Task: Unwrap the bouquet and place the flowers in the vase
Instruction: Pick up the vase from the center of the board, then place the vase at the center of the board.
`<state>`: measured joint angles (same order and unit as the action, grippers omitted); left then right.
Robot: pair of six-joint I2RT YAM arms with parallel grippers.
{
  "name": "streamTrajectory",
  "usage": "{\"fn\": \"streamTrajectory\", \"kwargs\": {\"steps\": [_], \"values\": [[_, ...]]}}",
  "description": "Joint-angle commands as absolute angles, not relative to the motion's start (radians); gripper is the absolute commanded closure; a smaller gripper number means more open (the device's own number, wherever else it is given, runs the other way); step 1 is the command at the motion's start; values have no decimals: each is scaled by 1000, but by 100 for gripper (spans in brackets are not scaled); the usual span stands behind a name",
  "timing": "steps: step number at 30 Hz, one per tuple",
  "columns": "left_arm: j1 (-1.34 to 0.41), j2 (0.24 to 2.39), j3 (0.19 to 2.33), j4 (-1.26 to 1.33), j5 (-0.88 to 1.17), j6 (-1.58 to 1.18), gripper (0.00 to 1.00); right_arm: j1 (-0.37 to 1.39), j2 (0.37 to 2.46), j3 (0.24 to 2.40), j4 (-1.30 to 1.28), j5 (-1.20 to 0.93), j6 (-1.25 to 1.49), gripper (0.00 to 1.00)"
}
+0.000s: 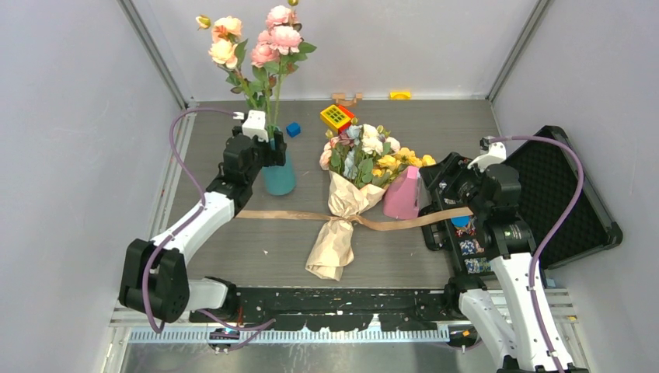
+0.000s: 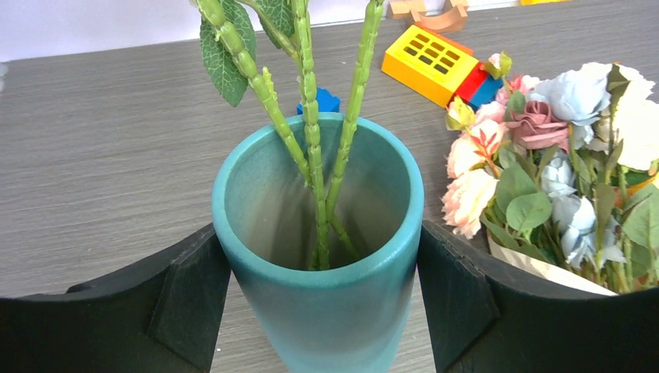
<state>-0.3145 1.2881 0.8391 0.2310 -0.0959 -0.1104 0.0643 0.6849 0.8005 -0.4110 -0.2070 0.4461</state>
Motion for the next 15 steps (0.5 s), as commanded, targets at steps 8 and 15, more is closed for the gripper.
{"fn": "streamTrajectory", "kwargs": {"steps": [8,15], "values": [[-324,1266,837,772,-233,-58,100,92,665,800,-344,-189,404,26],[-324,1339,866,882,-253,-7,100,94,655,787,-332,-185,396,26]]}}
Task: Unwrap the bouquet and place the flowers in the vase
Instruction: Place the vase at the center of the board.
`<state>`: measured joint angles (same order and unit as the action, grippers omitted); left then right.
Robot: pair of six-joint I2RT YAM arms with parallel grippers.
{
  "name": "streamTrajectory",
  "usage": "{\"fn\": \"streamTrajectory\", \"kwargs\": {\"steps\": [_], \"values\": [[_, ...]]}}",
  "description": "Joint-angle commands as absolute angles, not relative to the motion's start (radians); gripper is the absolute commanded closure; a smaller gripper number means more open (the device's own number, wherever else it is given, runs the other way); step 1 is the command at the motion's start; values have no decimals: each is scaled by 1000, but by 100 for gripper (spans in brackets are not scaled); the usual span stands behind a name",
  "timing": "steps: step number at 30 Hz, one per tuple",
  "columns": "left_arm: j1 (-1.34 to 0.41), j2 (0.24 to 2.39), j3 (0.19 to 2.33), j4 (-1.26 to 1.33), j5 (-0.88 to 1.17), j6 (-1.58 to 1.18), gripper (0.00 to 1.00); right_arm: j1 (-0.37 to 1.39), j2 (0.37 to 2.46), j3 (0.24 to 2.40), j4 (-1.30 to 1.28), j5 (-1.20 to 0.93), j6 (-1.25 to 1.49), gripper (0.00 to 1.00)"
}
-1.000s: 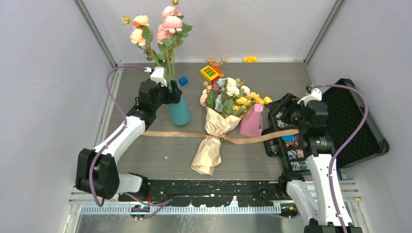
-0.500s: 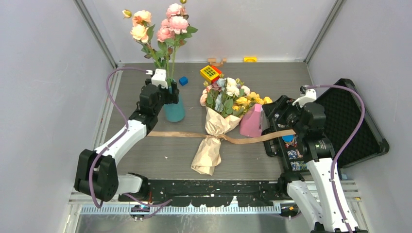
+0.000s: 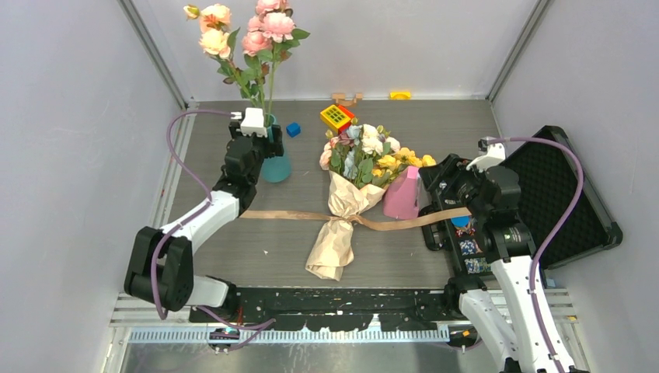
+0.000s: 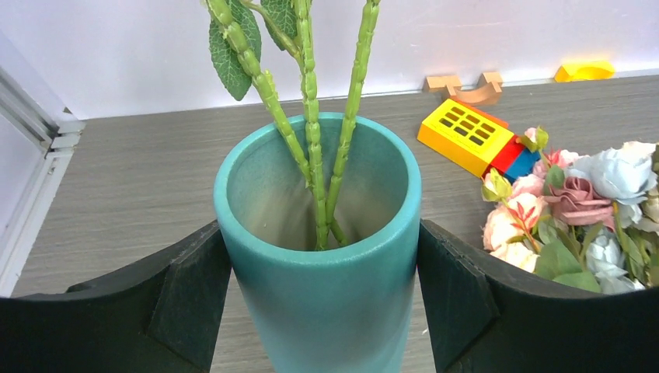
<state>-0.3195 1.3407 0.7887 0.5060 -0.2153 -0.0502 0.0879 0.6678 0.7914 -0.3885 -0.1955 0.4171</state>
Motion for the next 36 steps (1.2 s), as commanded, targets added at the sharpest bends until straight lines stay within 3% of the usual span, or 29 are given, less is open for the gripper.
{"fn": "streamTrajectory", "kwargs": {"steps": [1,26,36], "values": [[-324,1351,871,893,-252,-5,100,94,655,787,-331,-186,395,26],[-322,1638,1008,1165,-229,38,100,93,738,806,-319,-147,349,27],[-322,1659,897,1315,-257,45,100,94,746,799,-309,-151,345,27]]}}
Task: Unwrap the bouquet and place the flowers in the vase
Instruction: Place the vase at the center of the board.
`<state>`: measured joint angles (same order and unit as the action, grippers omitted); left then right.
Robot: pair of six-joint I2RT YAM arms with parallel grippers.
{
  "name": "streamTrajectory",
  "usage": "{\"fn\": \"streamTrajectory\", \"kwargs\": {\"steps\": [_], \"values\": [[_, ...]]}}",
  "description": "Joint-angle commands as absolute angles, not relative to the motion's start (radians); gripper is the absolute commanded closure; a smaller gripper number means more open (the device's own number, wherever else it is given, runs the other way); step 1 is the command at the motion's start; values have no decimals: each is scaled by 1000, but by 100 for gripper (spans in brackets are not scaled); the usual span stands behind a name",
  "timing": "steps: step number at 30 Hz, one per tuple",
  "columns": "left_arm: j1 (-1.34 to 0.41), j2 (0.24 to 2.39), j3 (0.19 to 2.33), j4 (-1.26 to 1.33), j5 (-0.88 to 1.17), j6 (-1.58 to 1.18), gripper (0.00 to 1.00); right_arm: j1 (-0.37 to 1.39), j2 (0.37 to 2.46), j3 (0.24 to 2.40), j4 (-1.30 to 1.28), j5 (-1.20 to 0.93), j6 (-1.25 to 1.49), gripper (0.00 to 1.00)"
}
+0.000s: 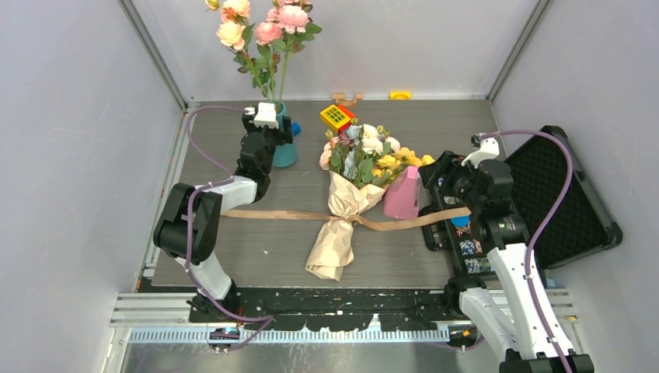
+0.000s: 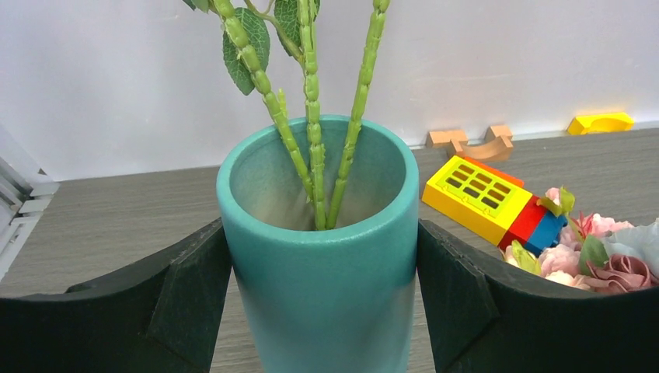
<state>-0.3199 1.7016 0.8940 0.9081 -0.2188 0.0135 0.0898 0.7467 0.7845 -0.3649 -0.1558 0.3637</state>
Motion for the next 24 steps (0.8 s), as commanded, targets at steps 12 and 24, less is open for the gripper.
{"fn": "streamTrajectory", "kwargs": {"steps": [12,24], "values": [[-324,1679,804,1399,-275,45,100,93,734,780,-293,-166,353,27],[-331,1657,706,1431,-292,54,100,94,722,772,-286,-169,357,27]]}}
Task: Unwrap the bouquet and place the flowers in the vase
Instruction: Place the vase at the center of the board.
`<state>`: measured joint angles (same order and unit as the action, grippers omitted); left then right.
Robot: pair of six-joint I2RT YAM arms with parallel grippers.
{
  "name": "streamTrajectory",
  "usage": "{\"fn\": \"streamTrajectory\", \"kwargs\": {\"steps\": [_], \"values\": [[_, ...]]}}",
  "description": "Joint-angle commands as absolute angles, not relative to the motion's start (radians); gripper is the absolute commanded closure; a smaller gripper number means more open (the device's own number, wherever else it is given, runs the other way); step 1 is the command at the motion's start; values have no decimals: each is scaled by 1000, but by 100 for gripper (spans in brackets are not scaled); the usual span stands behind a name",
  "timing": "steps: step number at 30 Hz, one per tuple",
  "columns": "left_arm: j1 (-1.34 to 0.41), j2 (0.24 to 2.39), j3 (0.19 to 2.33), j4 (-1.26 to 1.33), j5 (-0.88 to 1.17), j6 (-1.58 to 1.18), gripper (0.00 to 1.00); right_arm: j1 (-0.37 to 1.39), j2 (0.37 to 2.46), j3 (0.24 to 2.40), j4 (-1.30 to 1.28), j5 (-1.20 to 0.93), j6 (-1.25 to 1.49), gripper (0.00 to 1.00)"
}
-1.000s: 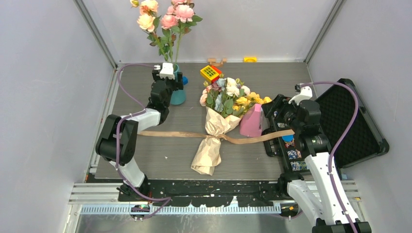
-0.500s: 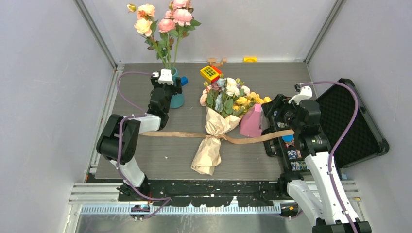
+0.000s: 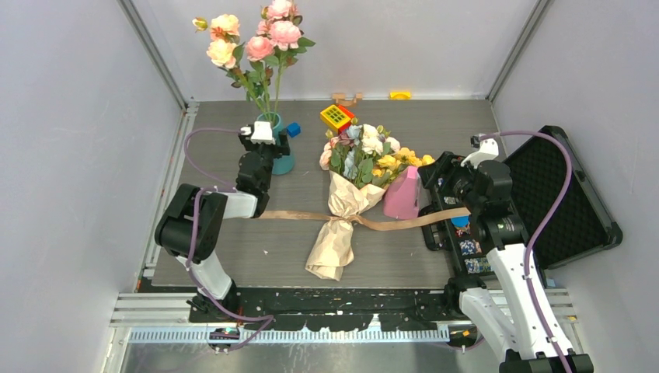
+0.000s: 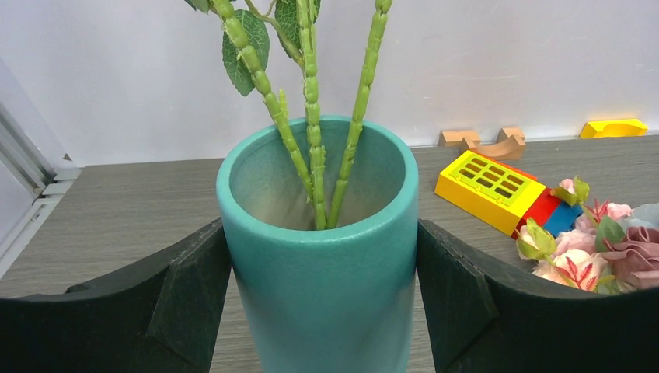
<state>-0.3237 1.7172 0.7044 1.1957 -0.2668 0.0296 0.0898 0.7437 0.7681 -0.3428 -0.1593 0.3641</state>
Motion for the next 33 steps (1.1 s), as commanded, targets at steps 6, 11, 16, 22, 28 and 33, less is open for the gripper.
{"fn": "streamTrajectory", "kwargs": {"steps": [6,11,16,22,28,33], "values": [[-340,1634,671,1431,-280,89,100,94,717,766,-285,-167,359,27],[-346,1619,638,1431,-278,96,100,94,711,761,-280,-166,360,27],[-354,1611,615,1431,-297,101,97,94,705,757,-279,-165,362,27],[-360,1614,605,1431,-322,107,92,94,699,760,-281,-167,363,27],[-360,1618,622,1383,-333,110,87,94,694,758,-282,-163,362,27],[-360,1624,620,1374,-336,106,84,94,696,759,-282,-160,361,27]]}}
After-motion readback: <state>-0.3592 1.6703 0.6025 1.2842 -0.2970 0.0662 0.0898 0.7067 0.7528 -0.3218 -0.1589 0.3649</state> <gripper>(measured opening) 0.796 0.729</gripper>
